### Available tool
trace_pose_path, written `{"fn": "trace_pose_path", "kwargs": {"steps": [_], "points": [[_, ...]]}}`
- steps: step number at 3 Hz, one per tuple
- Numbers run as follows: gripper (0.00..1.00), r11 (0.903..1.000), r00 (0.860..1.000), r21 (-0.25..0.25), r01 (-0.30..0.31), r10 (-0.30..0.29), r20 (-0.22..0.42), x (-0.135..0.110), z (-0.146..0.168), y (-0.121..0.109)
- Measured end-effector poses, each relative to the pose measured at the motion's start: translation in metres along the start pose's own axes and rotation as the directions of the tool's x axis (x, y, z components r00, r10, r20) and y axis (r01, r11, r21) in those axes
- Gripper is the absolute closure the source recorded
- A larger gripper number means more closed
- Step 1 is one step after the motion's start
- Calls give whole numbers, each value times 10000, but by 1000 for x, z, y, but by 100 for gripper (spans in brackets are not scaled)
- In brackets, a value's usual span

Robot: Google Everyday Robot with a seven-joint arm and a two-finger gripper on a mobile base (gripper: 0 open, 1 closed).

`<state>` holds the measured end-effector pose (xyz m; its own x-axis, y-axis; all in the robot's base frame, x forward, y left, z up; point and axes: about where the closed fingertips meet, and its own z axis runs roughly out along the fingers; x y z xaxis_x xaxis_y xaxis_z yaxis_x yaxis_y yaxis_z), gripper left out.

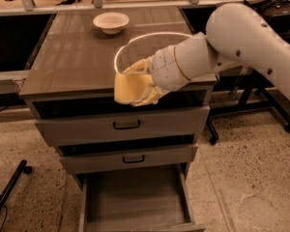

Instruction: Pick sponge from bottom drawer and place on counter

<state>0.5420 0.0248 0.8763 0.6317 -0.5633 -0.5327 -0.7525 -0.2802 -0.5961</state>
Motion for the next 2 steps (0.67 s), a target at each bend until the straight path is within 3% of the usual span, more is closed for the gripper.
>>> {"fn": "trace_pose_path", "kwargs": {"steps": [1,2], "points": [[100,9944,9890,-4,-1054,1047,-1049,31,-26,-27],[100,9944,9889,-1,-1056,1050,-1050,31,-26,-27]]}}
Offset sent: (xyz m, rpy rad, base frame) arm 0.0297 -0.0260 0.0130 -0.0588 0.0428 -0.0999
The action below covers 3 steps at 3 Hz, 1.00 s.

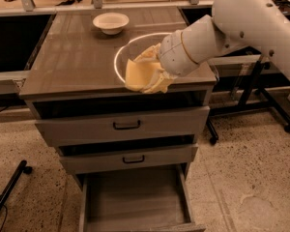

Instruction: Pick sponge from bottom drawer and place on counter

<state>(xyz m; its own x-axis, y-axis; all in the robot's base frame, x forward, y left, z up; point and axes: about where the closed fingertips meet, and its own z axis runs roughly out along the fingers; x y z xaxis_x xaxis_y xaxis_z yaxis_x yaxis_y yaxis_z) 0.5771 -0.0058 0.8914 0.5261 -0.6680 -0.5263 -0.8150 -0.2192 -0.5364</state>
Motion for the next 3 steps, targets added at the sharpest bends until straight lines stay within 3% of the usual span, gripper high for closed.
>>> {"fn": "trace_pose_path", "kwargs": {"steps": [1,2,3], "points": [[100,9995,9996,194,-266,267,-96,2,2,-19],[97,9959,9961,402,-809,822,-309,15,6,-57],[73,9859,9855,555,-1577,1607,-539,32,8,-81]]}}
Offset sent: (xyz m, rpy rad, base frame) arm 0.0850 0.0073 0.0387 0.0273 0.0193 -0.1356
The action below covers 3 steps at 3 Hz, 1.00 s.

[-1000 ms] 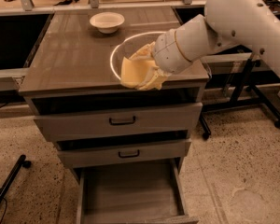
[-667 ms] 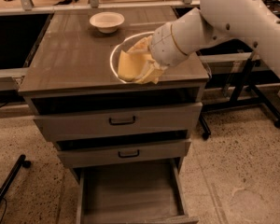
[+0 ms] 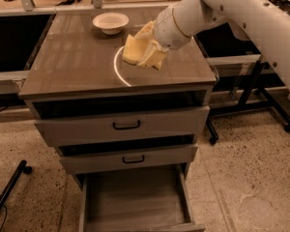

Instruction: Pick sponge from bottom drawer and place on counter

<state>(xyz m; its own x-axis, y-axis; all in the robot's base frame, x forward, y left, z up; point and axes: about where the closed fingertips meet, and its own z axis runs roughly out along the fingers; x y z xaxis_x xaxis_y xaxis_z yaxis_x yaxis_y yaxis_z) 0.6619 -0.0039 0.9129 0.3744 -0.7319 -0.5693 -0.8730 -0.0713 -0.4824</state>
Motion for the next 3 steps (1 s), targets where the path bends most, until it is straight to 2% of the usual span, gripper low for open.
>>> {"fn": "trace_pose_path", "kwargs": {"steps": [1,2,3], "points": [[43,9950,9947,-26,-1002,1002,-212,26,13,-30],[19,9868,9861,-5,-1619,1618,-384,45,22,-48],[0,9810,9797,17,-1942,1941,-498,57,29,-60]]}}
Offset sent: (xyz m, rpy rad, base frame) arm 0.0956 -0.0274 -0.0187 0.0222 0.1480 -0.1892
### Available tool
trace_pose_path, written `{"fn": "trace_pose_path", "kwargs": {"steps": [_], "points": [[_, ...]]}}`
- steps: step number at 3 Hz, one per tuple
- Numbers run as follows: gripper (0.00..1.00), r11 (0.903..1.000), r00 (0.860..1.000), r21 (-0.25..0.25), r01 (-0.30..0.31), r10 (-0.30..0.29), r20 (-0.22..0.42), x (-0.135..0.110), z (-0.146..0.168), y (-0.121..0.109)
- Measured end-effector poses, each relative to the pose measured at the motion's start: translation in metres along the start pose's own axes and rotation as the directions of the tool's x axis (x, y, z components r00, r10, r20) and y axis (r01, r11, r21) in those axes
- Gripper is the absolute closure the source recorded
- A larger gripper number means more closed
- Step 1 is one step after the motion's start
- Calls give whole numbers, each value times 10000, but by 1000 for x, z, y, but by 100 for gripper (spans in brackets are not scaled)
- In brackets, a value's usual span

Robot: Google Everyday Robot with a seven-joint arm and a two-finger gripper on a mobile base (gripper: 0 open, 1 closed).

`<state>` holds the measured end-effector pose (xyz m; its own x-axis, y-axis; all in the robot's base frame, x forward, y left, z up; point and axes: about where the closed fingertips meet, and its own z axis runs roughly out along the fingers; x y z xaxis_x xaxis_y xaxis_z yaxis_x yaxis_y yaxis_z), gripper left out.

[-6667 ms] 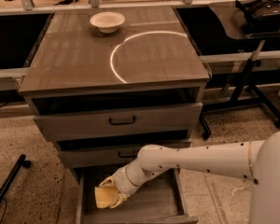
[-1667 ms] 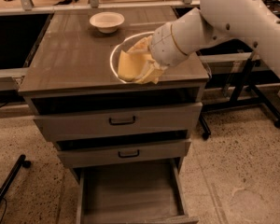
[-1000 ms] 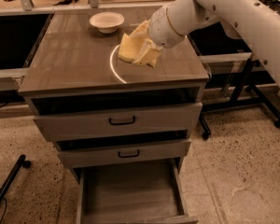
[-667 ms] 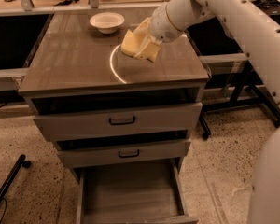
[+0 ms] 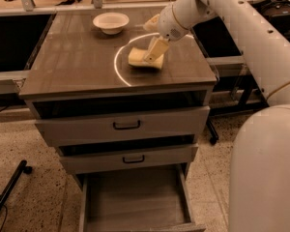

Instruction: Pick sponge from bottom drawer and place on counter

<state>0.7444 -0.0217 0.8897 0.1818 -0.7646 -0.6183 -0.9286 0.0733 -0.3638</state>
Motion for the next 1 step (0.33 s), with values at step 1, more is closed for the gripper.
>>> {"fn": "trace_pose_path", "kwargs": {"steps": [1], "points": [[0,10000,10000,-35,-11,11,72,0,6,-10]]}}
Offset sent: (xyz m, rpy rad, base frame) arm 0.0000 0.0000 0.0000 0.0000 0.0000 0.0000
